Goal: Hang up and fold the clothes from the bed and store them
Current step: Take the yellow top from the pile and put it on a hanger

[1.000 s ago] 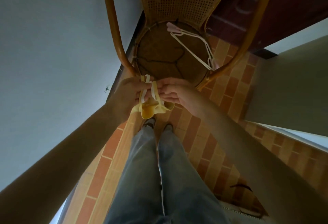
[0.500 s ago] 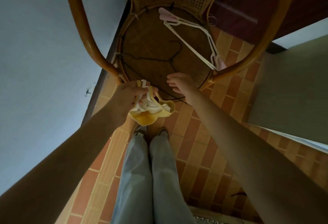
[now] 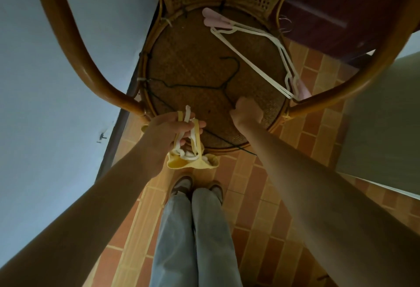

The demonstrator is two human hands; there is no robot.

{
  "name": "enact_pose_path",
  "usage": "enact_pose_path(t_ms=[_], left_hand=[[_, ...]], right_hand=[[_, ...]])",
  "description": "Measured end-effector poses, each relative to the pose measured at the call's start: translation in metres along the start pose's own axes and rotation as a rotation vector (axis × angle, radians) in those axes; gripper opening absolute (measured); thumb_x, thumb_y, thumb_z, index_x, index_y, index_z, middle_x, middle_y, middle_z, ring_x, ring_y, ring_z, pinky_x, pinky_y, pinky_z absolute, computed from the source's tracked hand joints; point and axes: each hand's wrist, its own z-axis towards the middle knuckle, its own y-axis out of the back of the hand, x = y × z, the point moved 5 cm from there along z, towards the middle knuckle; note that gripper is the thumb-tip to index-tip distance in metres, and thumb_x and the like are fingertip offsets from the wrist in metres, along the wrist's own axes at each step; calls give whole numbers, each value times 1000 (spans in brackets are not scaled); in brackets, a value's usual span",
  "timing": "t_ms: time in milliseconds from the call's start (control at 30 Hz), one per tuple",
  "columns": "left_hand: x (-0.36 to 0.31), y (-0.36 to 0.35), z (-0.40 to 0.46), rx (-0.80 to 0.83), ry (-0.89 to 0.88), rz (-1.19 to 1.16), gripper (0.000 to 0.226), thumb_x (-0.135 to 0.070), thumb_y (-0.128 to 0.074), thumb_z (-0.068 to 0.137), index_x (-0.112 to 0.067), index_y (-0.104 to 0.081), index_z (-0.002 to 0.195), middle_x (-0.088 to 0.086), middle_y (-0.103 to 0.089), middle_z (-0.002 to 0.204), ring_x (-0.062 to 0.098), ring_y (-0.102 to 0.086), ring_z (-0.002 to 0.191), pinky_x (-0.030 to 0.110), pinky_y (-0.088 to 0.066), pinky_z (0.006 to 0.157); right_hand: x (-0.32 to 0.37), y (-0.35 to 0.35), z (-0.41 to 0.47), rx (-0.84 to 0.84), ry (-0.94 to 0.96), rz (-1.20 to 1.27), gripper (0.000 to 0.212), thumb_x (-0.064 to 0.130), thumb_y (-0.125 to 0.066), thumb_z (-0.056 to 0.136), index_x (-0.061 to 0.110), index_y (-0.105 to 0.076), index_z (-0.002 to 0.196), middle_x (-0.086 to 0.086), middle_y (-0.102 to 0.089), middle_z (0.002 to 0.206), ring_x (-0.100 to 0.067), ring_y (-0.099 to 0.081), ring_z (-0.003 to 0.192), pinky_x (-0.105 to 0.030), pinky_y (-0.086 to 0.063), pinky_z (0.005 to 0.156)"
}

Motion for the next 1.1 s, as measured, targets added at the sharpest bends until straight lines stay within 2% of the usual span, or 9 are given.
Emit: enact_pose_path(t_ms=[133,233,333,500,667,767,867,1033,1100], left_hand=[[-1,2,-12,21,-28,5,14,-1,-58,88,-11,-63,95,-4,-76,79,10,-72,80,30,-51,78],[-8,8,-26,-4,-29,34,17,-1,-56,91,-9,-65,104,-2,-77,88,18,-70,97,38,-51,96],[-20,10,-46,-4,-33,114,20,-2,-51,96,-10,-64,109,-6,-77,89,12,-71,93,35,-50,96],[-50,16,-96,-45,-51,205,16,-8,-61,93,-12,-69,106,6,-73,103,27,-66,106,45,-46,104],[-106,10,-167,-5,-166,227,18,-8,-64,91,-5,-69,108,16,-73,103,33,-68,102,50,-49,100],[-149,-4,-217,51,-284,211,20,-5,-58,94,0,-66,112,6,-76,94,22,-72,89,31,-58,83],[-198,-24,-272,72,-406,224,16,-3,-56,95,0,-66,107,-1,-76,79,14,-62,66,20,-47,60],[-276,-56,-359,106,-606,279,21,0,-51,97,9,-59,115,9,-76,92,4,-65,61,17,-44,55],[-304,-67,-393,120,-667,275,20,3,-49,97,10,-58,114,3,-75,78,3,-66,59,16,-48,54]], right_hand=[[7,-1,-6,23,22,-43,30,28,-53,99,8,-59,121,-13,-62,119,-33,-61,109,-36,-45,75],[8,6,-19,78,12,229,26,28,-49,99,8,-61,111,-15,-64,106,-33,-63,98,-33,-42,70],[17,30,-45,138,76,542,19,26,-48,100,13,-58,90,-8,-59,80,-22,-57,67,-32,-39,60],[43,100,-103,303,85,915,20,23,-47,103,21,-61,90,3,-46,64,-6,-37,45,-18,-25,39],[62,206,-169,324,160,869,20,14,-45,100,15,-62,90,4,-43,58,-5,-31,40,-17,-22,38],[63,284,-216,244,233,809,17,12,-47,99,11,-62,92,5,-44,56,-6,-31,42,-19,-21,41],[59,362,-261,128,327,792,17,12,-49,98,2,-63,93,4,-45,55,-4,-31,38,-18,-19,38],[51,483,-341,-52,415,810,18,12,-53,96,13,-65,83,5,-44,54,-2,-29,35,-16,-21,35],[48,523,-375,-119,470,815,26,13,-56,95,16,-65,71,5,-43,53,-3,-29,37,-16,-22,36]])
